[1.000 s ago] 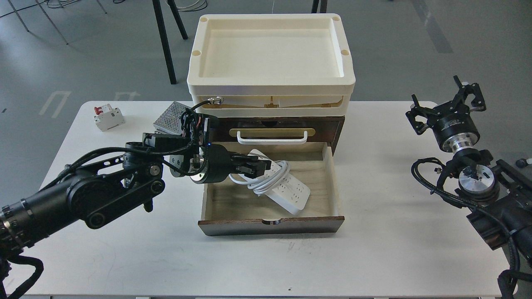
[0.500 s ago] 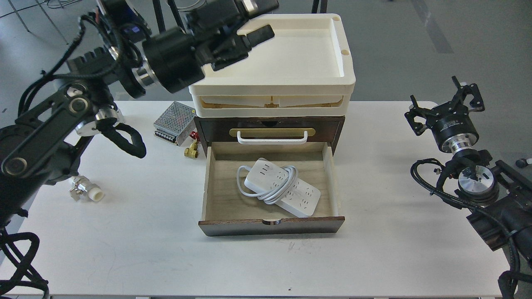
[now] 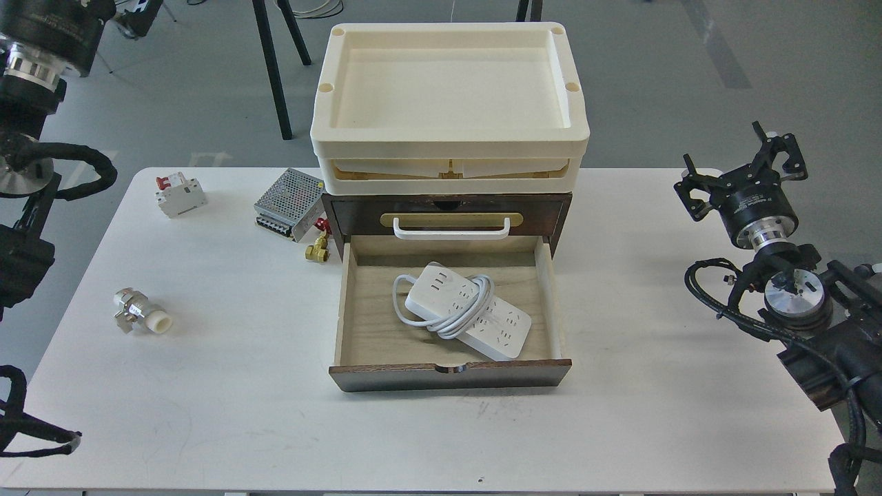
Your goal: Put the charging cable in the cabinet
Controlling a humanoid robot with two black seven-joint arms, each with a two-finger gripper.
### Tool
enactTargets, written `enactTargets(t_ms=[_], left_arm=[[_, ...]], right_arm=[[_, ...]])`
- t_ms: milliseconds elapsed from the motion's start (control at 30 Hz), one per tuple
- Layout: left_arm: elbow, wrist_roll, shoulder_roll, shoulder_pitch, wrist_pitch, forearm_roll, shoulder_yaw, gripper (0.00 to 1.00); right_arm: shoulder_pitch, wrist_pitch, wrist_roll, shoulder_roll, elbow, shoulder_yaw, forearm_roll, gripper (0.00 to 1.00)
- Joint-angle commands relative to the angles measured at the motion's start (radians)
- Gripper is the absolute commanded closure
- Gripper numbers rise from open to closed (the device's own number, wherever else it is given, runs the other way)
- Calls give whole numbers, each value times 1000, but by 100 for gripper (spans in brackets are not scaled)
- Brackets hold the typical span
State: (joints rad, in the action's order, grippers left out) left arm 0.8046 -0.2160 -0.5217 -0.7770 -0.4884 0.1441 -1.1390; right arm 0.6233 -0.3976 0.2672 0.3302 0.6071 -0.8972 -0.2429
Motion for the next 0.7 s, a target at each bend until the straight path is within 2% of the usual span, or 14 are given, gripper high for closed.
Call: enactTargets(t_ms=[0, 233, 667], left_arm=[[-131, 3, 14, 36, 0, -69, 5, 1], [-268, 7, 112, 105, 0, -69, 10, 1], [-269, 0, 192, 176, 0, -70, 10, 1]], right_arm=[[-1, -4, 10, 0, -1, -3, 1, 0], [-4, -6, 12, 0, -1, -19, -9, 0], [-14, -9, 15, 1, 0, -97, -10, 0]])
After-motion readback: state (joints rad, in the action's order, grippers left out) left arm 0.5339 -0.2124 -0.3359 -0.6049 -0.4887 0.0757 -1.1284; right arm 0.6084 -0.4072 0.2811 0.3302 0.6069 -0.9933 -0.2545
